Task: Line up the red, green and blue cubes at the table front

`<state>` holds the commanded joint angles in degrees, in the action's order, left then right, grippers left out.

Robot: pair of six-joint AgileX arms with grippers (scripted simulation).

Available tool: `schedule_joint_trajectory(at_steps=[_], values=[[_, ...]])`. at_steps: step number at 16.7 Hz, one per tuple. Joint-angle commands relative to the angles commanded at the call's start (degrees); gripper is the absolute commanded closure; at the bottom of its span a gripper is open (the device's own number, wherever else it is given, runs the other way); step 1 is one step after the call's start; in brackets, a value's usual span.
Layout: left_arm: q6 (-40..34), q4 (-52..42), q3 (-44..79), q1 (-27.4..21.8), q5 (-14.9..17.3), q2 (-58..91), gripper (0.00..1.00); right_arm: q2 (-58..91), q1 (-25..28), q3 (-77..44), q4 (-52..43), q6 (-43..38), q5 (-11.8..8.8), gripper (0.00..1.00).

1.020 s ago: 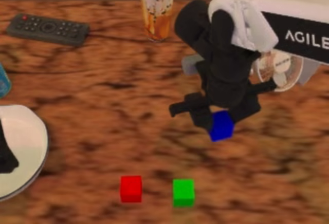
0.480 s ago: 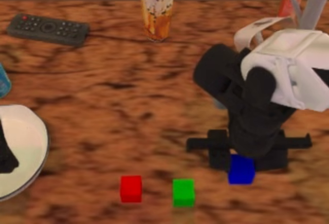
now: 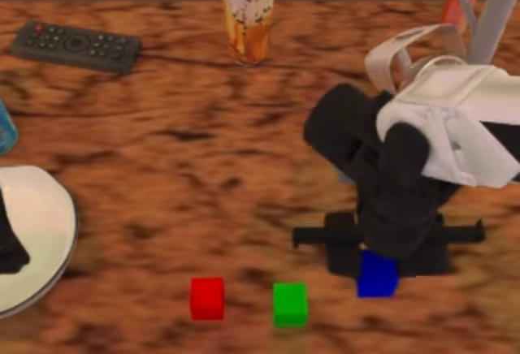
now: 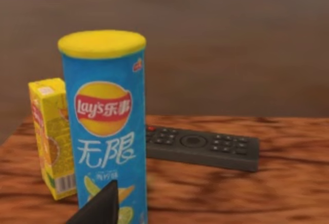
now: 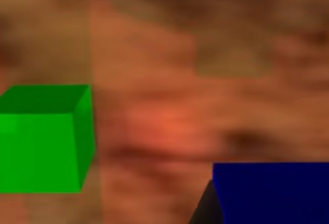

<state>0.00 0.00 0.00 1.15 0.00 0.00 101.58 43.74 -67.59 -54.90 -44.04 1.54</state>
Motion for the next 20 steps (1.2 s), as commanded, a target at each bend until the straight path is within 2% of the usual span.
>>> schedule_joint_trajectory(at_steps=[5,10,20], values=[[0.0,0.0,0.0,0.0,0.0,0.0,0.0,4.0,0.3,6.2,10.5,-0.3,0.1,1.0],[0.0,0.0,0.0,0.0,0.0,0.0,0.0,4.6,0.4,7.0,11.8,-0.4,0.1,1.0],[0.0,0.0,0.0,0.0,0.0,0.0,0.0,4.6,0.4,7.0,11.8,-0.4,0.1,0.25]])
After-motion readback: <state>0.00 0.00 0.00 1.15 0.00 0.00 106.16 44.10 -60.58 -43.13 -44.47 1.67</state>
